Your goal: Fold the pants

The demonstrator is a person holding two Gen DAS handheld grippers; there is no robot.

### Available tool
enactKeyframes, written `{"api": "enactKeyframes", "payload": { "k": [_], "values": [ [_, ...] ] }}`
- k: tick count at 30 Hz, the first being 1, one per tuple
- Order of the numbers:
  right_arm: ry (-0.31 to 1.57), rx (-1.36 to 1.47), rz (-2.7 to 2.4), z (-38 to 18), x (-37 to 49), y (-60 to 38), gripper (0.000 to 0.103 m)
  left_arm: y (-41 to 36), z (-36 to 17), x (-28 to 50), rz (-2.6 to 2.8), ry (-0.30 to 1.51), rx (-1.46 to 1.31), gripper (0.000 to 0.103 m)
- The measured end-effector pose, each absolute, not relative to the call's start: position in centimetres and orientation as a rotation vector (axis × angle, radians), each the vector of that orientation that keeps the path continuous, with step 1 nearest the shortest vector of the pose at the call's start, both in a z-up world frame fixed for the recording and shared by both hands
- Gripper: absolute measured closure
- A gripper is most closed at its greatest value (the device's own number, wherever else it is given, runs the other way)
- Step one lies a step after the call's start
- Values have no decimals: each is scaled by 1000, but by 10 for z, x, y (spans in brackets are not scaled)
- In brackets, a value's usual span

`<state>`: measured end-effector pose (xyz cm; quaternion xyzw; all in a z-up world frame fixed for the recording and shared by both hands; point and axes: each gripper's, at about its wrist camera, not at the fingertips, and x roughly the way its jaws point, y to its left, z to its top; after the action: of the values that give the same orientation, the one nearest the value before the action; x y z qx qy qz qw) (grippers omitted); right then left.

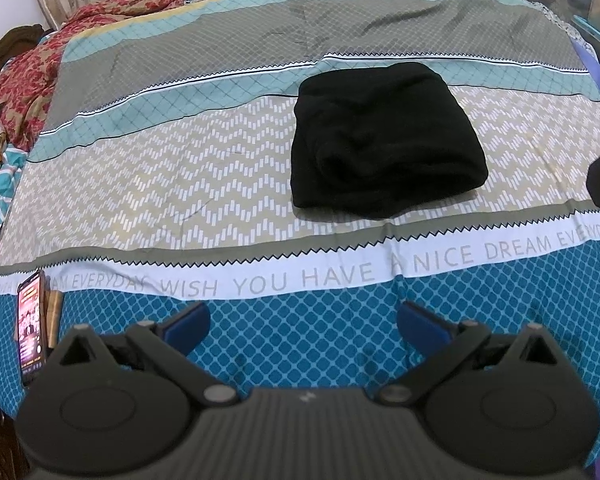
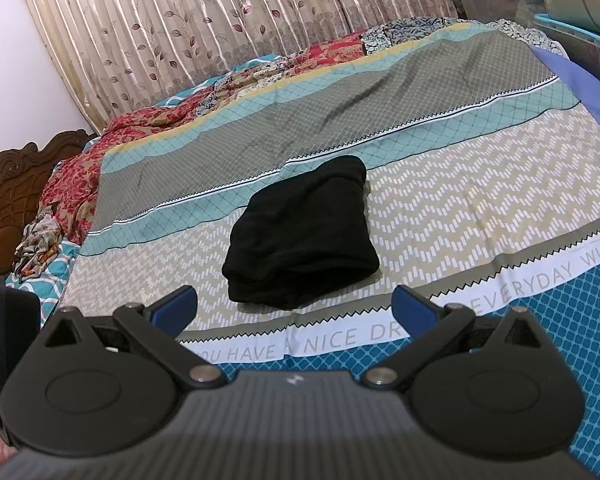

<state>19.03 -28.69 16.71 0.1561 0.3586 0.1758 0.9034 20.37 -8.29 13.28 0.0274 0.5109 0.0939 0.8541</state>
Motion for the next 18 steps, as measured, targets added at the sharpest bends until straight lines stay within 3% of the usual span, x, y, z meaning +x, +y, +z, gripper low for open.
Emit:
{"api": "enactKeyframes", "payload": {
  "k": [18],
  "values": [
    [749, 327, 360, 164, 192, -288, 0, -84, 129, 206, 193, 1091, 76, 0]
  ]
}}
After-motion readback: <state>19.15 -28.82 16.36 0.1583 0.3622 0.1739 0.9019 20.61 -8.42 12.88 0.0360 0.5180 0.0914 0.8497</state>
